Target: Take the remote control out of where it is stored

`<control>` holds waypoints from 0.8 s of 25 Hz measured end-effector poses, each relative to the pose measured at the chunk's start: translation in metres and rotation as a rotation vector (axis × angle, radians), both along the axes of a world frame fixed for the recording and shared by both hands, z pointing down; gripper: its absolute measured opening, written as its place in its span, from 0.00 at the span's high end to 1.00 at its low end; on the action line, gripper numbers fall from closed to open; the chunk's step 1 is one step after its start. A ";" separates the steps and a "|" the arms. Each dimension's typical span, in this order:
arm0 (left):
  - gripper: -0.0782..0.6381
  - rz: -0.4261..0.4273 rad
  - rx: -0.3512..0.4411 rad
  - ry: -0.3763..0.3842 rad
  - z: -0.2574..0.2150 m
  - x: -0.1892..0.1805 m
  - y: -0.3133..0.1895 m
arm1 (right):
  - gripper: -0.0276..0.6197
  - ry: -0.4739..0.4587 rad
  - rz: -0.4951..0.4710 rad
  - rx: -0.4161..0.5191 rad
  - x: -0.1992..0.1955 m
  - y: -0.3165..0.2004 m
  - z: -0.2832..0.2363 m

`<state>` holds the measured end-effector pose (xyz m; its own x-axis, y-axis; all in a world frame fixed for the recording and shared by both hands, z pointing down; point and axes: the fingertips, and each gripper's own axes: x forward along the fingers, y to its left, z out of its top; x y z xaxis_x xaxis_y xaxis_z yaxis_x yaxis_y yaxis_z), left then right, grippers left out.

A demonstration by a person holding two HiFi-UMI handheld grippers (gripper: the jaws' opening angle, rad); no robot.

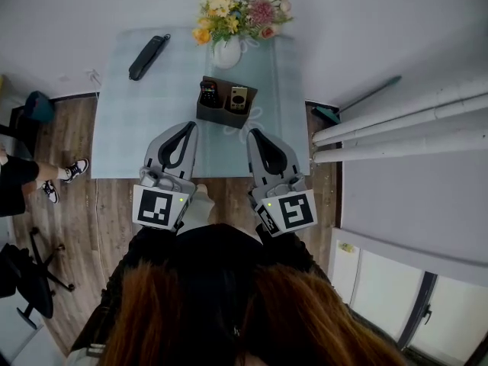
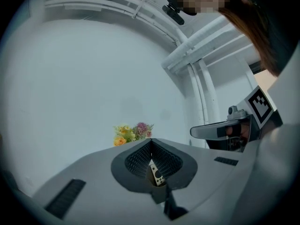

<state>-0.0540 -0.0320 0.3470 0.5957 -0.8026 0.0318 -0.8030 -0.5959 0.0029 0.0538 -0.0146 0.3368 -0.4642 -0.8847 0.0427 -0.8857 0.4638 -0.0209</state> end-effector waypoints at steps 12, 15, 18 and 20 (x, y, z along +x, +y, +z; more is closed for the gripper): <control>0.88 0.055 -0.011 0.020 0.006 -0.014 -0.048 | 0.93 0.014 0.056 -0.016 -0.015 -0.045 0.006; 0.88 0.057 -0.017 0.020 0.008 -0.014 -0.051 | 0.93 0.020 0.071 -0.026 -0.012 -0.050 0.010; 0.88 0.049 -0.031 0.009 0.011 -0.015 -0.054 | 0.93 0.019 0.079 -0.037 -0.009 -0.054 0.014; 0.88 0.041 -0.044 0.000 0.015 -0.014 -0.056 | 0.93 0.018 0.078 -0.043 -0.007 -0.057 0.016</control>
